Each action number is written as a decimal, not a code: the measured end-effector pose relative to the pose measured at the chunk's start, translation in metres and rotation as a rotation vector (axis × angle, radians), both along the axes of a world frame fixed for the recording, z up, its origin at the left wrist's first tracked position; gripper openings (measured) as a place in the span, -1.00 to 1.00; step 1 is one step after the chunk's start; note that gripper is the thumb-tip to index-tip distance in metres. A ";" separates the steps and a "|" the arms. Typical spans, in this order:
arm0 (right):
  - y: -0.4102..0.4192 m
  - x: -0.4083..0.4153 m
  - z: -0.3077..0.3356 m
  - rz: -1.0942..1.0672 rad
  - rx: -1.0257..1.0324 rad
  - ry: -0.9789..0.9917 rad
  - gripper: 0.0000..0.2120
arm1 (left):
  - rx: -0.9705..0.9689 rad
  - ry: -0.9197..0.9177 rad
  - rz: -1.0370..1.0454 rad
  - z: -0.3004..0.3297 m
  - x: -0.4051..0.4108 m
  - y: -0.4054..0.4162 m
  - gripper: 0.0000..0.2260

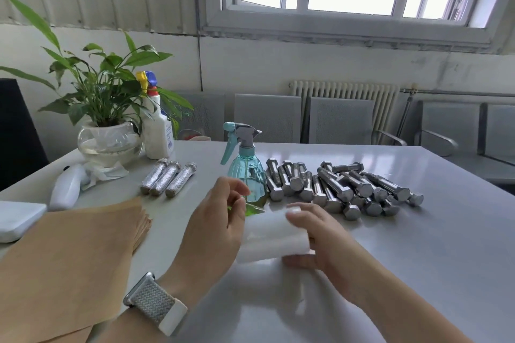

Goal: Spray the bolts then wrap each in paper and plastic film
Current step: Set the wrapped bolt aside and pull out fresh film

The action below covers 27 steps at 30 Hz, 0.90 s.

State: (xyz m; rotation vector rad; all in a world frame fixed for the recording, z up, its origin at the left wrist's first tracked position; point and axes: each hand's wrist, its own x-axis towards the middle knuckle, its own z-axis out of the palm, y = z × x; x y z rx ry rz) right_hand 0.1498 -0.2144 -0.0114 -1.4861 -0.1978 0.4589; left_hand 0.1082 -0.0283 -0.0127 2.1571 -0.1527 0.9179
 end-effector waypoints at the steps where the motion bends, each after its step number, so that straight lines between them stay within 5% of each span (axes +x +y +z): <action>1: -0.003 0.000 0.003 0.053 -0.139 -0.077 -0.53 | 0.019 -0.004 -0.009 0.000 -0.001 -0.001 -0.76; 6: -0.011 0.001 0.017 0.387 -0.421 -0.177 -0.57 | 0.220 -0.017 -0.083 -0.002 -0.006 -0.007 -0.78; 12: -0.015 0.006 0.012 0.366 -0.306 -0.261 -0.91 | 0.252 -0.054 -0.192 -0.002 -0.006 -0.001 -0.77; 27: -0.013 0.002 0.017 0.372 -0.219 -0.329 -0.85 | 0.266 -0.076 -0.190 -0.006 0.000 -0.001 -0.85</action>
